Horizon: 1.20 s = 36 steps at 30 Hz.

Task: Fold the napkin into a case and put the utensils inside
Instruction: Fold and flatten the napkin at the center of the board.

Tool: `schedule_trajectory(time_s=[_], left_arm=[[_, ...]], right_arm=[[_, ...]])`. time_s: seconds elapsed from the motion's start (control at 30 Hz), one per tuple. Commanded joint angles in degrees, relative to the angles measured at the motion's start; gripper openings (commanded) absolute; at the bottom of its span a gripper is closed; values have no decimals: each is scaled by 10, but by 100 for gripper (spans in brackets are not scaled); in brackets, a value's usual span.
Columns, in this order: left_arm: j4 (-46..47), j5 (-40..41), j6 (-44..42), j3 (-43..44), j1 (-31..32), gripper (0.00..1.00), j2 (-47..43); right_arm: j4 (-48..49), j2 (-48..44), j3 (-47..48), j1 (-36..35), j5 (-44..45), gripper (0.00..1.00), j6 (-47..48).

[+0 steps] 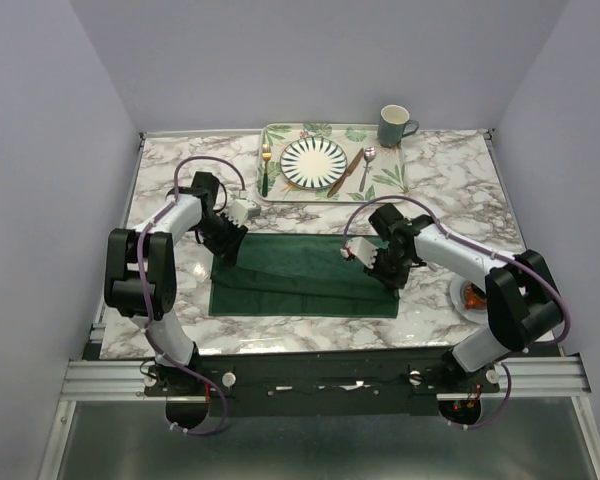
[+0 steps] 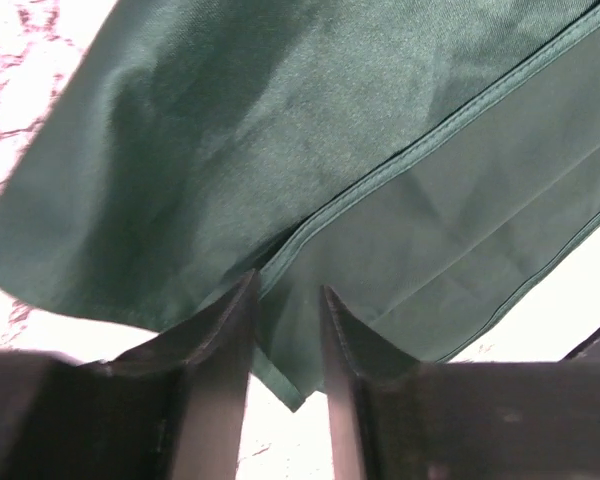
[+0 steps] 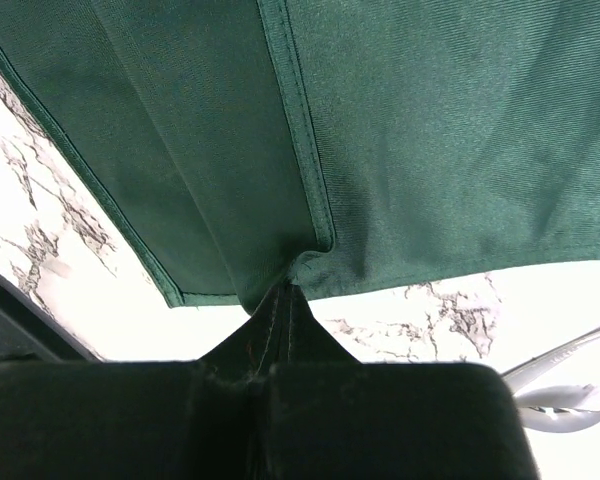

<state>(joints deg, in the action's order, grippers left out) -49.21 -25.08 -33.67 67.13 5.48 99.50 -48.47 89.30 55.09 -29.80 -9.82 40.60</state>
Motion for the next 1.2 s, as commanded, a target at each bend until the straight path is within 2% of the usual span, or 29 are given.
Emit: schedule_trajectory(time_s=[0.0,0.07,0.1,0.2,0.3,0.47,0.57,0.6,0.7,0.83,0.97,1.07,1.17], left_arm=[[-11,17,-9,9,6,33,7],[-16,24,-17,-1,6,26,3],[-19,25,-21,-5,6,19,1],[-18,25,-39,-27,6,7,-24],[-23,14,-54,-47,6,1,-53],[-24,6,-76,-78,6,0,-100],[-7,1,-50,-71,6,18,-113],[-1,-3,-33,-64,6,34,-112],[7,1,-12,-33,6,51,-92],[-2,23,0,12,7,54,-30],[-1,42,-3,19,9,55,2],[-2,50,-5,18,11,53,17],[-5,50,-8,12,14,47,24]], right_arm=[[14,-18,-10,-5,19,1,15],[14,-19,-12,-5,20,1,17],[14,-20,-10,-5,20,1,17],[12,-23,-9,-5,19,1,16],[14,-28,-15,-5,19,1,19],[25,-42,-31,-7,24,1,27],[32,-42,-38,-10,31,1,29],[35,-42,-38,-12,31,1,29],[40,-40,-43,-16,38,1,31],[44,-38,-44,-19,42,1,32],[43,-39,-43,-21,42,1,31],[43,-40,-45,-20,43,1,32],[43,-40,-48,-21,46,1,34]])
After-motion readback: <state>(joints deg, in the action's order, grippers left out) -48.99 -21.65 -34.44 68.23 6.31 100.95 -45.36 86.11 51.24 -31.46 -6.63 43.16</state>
